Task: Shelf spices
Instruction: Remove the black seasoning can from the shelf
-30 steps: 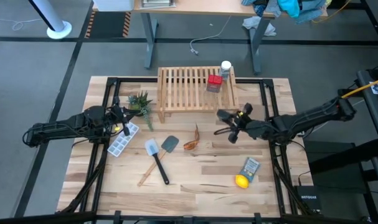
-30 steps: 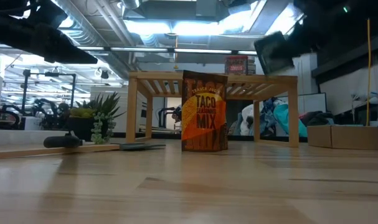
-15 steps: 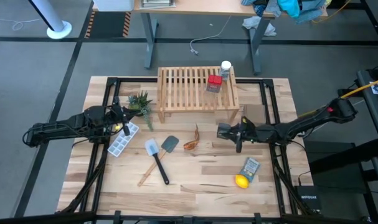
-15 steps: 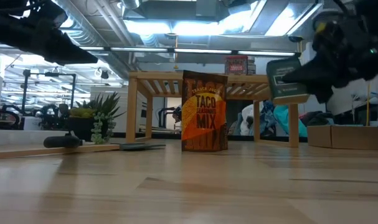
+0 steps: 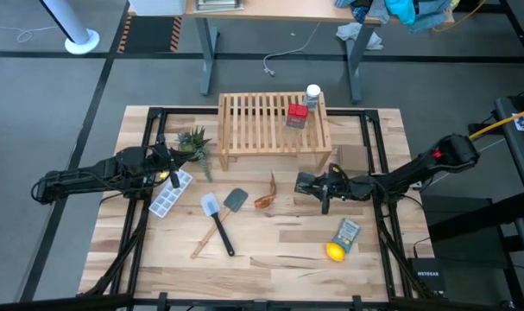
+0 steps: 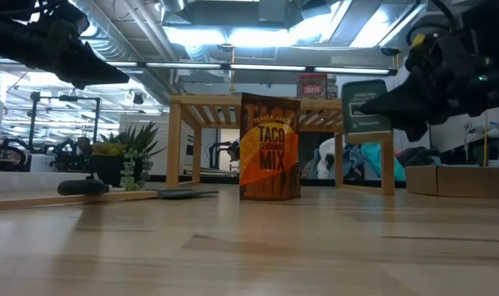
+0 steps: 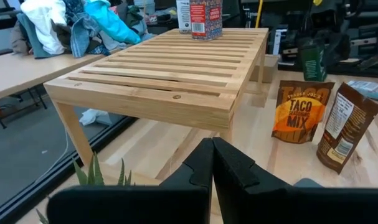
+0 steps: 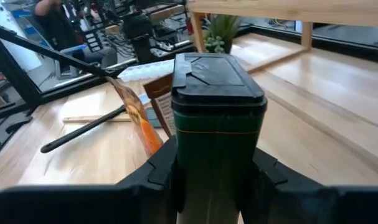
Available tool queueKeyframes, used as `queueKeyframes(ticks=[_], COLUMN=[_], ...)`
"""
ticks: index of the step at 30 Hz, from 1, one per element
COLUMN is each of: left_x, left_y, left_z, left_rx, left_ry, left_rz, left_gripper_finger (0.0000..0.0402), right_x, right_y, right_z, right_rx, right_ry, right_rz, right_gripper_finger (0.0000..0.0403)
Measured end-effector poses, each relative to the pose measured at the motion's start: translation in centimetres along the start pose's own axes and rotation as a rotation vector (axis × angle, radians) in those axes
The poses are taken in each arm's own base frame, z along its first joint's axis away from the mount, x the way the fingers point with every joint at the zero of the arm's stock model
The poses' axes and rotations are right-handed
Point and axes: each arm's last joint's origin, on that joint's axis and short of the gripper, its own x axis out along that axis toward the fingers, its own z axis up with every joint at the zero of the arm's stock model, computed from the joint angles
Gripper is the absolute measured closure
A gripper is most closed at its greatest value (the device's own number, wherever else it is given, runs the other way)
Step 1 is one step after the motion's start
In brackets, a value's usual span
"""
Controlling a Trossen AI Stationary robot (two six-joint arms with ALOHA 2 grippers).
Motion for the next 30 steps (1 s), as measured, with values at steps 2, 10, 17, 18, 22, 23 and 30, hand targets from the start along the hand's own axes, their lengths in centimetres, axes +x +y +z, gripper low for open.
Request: queueKeyframes(ticks=[2,10,17,18,22,23,30], left_x=[0.0,0.0,0.0,0.0,0.0,0.0,0.0], left_y=[0.0,0.0,0.0,0.0,0.0,0.0,0.0], left_z=[0.0,-0.1,-0.1,-0.1,-0.1,-0.1,-0.1], left_rx=[0.004,0.006,0.007,0.008,0.010,0.010,0.010], left_ry=[0.002,0.010,0.010,0.010,0.009,0.010,0.010], left_rz=[0.000,-0.001,0.000,-0.001,-0.001,-0.001,0.000], left_gripper_finger=[0.0398,0.0398,0.0398,0.0398,0.0398,0.0398,0.0398], right_x=[0.4,2.5,4.0,4.2,4.4,4.5,4.6], right_y=[0.1,0.7,1.1,1.1,1.0,0.9,0.6], right_z=[-0.2,-1.4,-2.6,-2.7,-3.3,-3.5,-4.5], right_rx=[-0.011,-0.036,-0.064,-0.066,-0.072,-0.065,-0.074], right_ry=[0.004,0.055,0.115,0.120,0.149,0.155,0.189], right_rz=[-0.001,-0.008,-0.023,-0.025,-0.037,-0.042,-0.067], right_gripper_finger=[0.0289,0.0289,0.0289,0.0289,0.0280,0.0279,0.0282])
